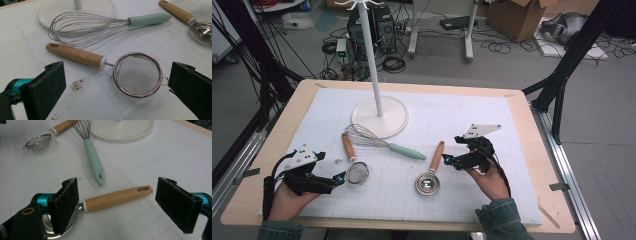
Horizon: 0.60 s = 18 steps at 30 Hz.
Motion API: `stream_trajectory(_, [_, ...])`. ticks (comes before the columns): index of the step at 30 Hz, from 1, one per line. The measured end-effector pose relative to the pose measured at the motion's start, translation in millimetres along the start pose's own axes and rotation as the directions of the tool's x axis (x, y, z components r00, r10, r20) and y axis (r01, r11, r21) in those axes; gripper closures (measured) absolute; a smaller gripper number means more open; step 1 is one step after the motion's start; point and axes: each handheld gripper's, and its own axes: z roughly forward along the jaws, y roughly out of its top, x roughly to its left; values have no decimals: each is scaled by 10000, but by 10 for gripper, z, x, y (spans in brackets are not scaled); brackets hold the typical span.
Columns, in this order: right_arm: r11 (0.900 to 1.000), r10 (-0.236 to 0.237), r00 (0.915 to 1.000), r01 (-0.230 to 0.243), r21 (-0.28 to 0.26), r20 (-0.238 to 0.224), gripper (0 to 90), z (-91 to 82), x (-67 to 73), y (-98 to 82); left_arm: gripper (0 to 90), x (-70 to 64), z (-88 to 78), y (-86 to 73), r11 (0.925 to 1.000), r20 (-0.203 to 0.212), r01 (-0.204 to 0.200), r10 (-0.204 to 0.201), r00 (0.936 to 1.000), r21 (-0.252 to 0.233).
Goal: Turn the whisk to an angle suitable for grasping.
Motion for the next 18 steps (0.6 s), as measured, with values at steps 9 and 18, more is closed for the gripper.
stream_trajectory(9, [9996, -233, 9994, 238, 175, -266, 179, 170, 3, 224, 18, -6, 11, -1, 10000, 18, 0, 0, 10000, 31])
stream_trajectory(18, [9986, -452, 9968, 470, 262, -657, 179, 385, -1, 383, 18, 3, 3, -3, 10000, 32, 48, -48, 10000, -16])
